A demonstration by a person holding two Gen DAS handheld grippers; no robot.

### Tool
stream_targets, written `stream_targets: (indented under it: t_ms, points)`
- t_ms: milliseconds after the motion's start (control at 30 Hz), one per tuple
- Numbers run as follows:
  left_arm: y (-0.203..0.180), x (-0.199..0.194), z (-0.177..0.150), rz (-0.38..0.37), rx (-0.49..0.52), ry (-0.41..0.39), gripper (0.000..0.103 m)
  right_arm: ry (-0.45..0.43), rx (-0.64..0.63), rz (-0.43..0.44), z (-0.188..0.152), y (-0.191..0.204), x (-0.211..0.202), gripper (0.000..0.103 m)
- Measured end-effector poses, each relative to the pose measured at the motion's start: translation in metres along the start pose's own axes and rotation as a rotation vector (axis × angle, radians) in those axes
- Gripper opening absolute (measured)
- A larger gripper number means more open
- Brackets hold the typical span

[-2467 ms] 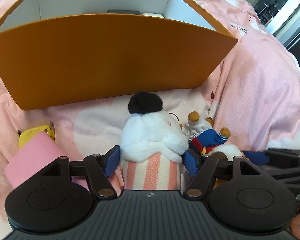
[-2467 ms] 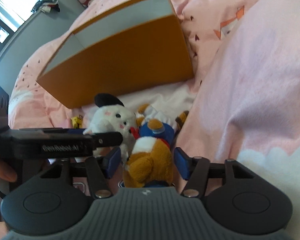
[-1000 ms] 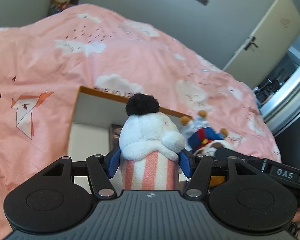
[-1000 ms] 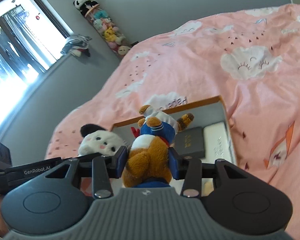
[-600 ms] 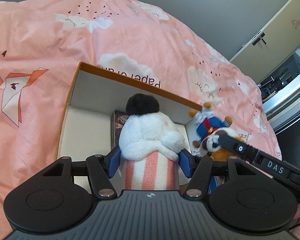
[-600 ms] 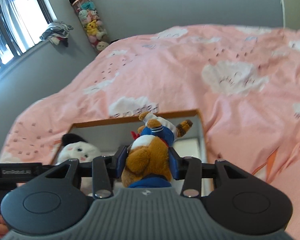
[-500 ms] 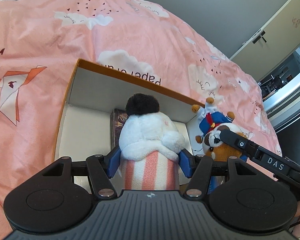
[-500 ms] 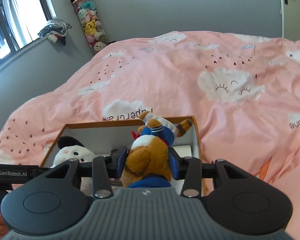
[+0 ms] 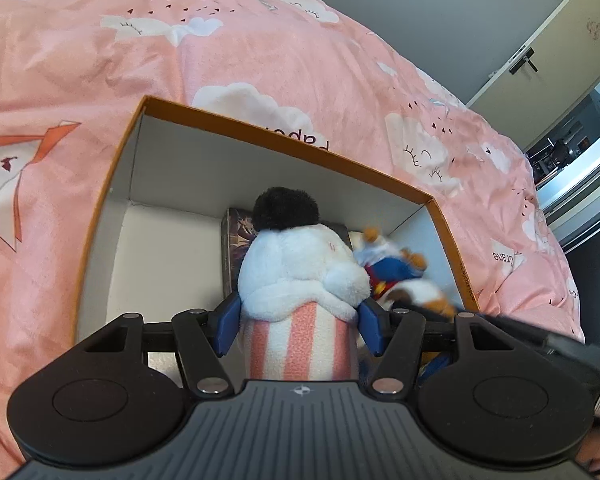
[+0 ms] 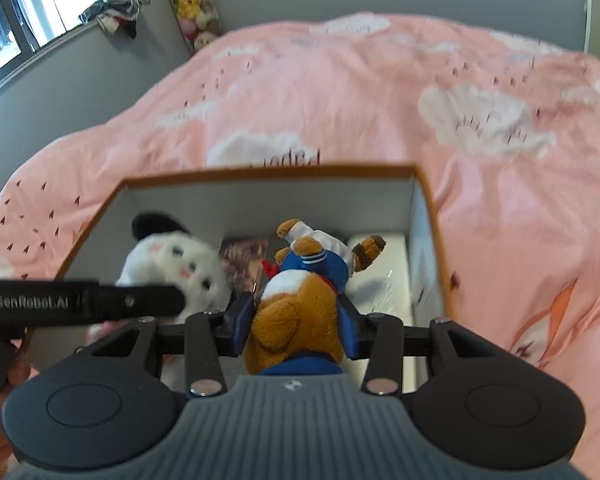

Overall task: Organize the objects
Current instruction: 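Carry both plush toys over the orange box with both tools, then lower the white plush into the orange box and open the left tool while the right releases the bear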

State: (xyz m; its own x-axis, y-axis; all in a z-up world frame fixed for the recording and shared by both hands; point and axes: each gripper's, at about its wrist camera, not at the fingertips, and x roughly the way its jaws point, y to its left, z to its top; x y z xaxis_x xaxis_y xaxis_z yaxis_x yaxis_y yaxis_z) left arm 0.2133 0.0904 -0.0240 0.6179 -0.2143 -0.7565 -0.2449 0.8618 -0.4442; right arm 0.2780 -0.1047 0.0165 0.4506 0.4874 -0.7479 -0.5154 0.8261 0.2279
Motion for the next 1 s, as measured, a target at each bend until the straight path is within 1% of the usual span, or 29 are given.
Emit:
stream_targets:
  t_ms: [167, 300, 400, 500, 600, 733, 833, 900, 933, 1000]
  points:
    - [0.001, 0.008, -0.006, 0.008, -0.017, 0.020, 0.069, 0.097, 0.119, 0.074, -0.010, -0.010, 0.016, 0.046]
    - [0.006, 0.014, -0.007, 0.005, -0.042, 0.037, 0.069, 0.134, 0.149, 0.076, -0.013, -0.013, 0.023, 0.046]
    - [0.011, 0.020, -0.008, 0.006, -0.061, 0.079, 0.069, 0.196, 0.186, 0.096, -0.015, -0.019, 0.032, 0.047]
    - [0.016, 0.025, -0.009, 0.007, -0.079, 0.130, 0.070, 0.237, 0.183, 0.103, -0.015, -0.020, 0.037, 0.047]
    - [0.013, 0.026, -0.008, 0.022, -0.055, 0.141, 0.071, 0.240, 0.169, 0.102, -0.016, -0.018, 0.036, 0.048]
    - [0.009, 0.029, -0.006, 0.034, -0.017, 0.200, 0.072, 0.238, 0.141, 0.093, -0.016, -0.016, 0.033, 0.051]
    - [0.009, 0.024, -0.005, 0.040, 0.006, 0.209, 0.073, 0.222, 0.121, 0.087, -0.017, -0.017, 0.028, 0.051]
    - [0.010, 0.017, -0.004, 0.027, 0.023, 0.205, 0.073, 0.211, 0.111, 0.087, -0.017, -0.017, 0.023, 0.051]
    - [0.011, 0.012, -0.003, 0.025, 0.024, 0.205, 0.072, 0.206, 0.109, 0.088, -0.017, -0.017, 0.021, 0.051]
    - [0.009, 0.006, 0.000, 0.018, 0.045, 0.211, 0.068, 0.201, 0.103, 0.092, -0.016, -0.018, 0.018, 0.050]
